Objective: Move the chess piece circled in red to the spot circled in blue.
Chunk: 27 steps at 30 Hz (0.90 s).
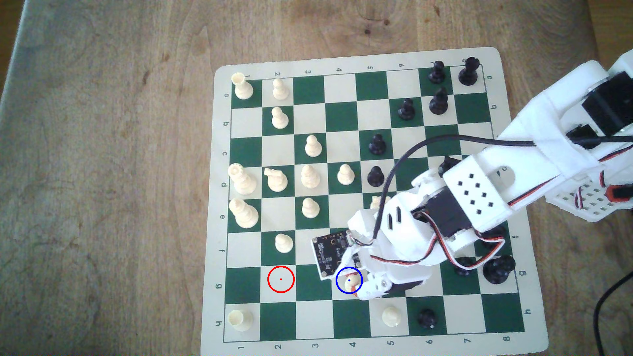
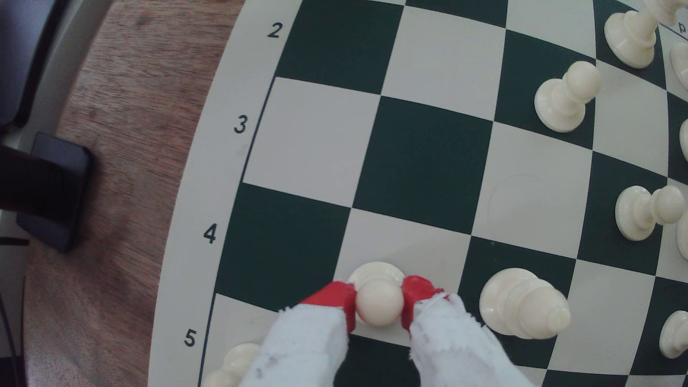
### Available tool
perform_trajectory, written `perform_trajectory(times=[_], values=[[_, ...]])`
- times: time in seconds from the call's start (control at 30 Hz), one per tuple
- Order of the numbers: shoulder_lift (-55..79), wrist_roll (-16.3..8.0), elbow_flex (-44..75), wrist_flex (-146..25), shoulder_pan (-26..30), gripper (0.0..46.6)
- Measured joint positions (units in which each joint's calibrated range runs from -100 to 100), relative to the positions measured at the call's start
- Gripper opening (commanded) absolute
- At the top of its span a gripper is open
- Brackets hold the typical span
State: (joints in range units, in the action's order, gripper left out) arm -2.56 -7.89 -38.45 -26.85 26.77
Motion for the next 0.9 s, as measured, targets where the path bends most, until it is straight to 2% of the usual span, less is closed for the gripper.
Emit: perform_trajectory(times=[0.4,0.9], values=[[1.76,0.83,0.09,0.80,-0.59,0.8],[1.76,0.59,0.09,1.67,-0.88,0.6]])
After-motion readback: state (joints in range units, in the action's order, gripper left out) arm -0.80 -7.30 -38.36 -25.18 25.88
